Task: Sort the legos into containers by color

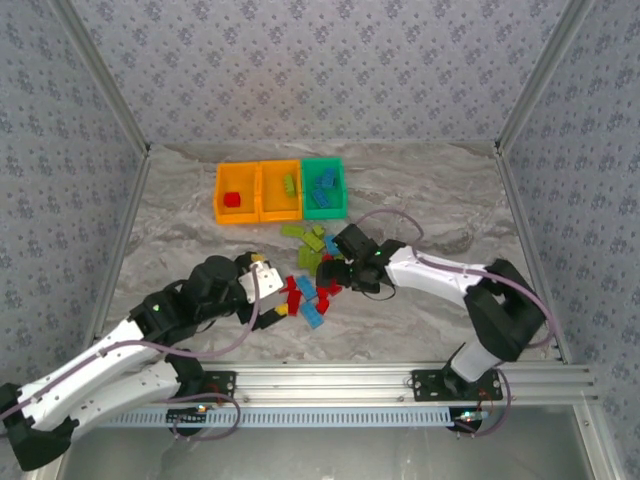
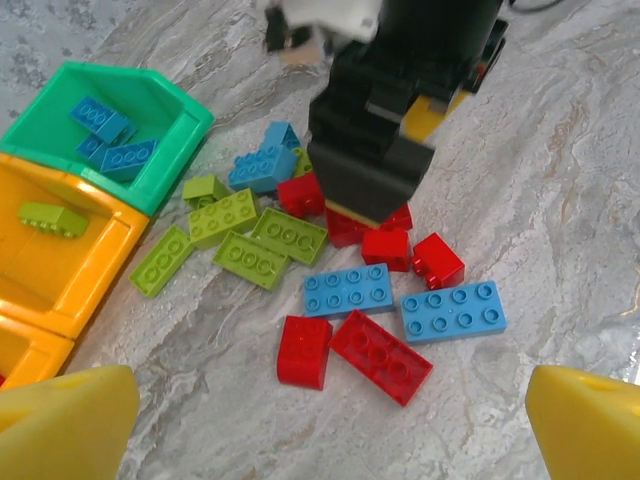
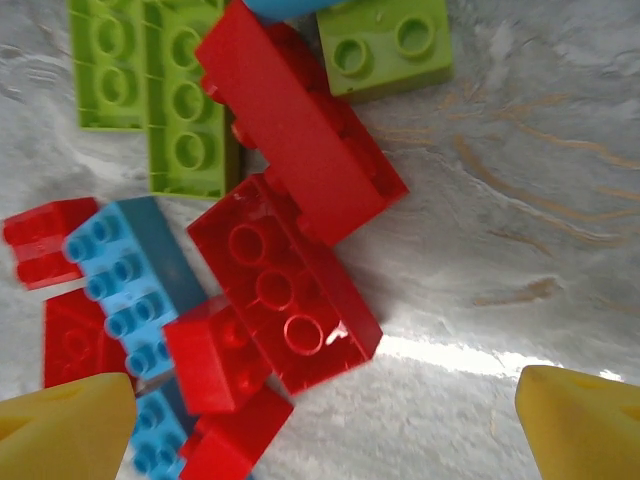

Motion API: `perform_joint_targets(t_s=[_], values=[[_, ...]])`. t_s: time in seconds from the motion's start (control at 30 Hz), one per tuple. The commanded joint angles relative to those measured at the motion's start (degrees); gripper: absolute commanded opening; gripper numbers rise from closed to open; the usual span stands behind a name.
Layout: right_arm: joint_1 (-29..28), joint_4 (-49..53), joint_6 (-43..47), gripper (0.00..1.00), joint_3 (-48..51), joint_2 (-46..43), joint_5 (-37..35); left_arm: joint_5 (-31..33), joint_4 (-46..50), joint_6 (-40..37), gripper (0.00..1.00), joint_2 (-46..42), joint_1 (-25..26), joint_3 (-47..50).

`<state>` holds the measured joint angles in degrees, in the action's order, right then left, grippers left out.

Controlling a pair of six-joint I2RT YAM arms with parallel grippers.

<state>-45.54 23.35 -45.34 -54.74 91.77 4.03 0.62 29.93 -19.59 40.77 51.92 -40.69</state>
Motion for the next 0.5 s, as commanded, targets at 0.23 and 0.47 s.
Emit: perform_joint_targets(t_s=[0.23, 0.47], values=[[-3.1, 0.6, -0.9, 0.85, -8.5, 11.9, -5.9, -0.6, -4.6, -5.9, 0.99, -3.6, 0.3, 4.8], [-3.5, 3.8, -2.5, 0.50, -9.5, 13.9, -8.1, -0.4, -3.9, -6.2, 0.99, -4.4, 0.3, 5.8]])
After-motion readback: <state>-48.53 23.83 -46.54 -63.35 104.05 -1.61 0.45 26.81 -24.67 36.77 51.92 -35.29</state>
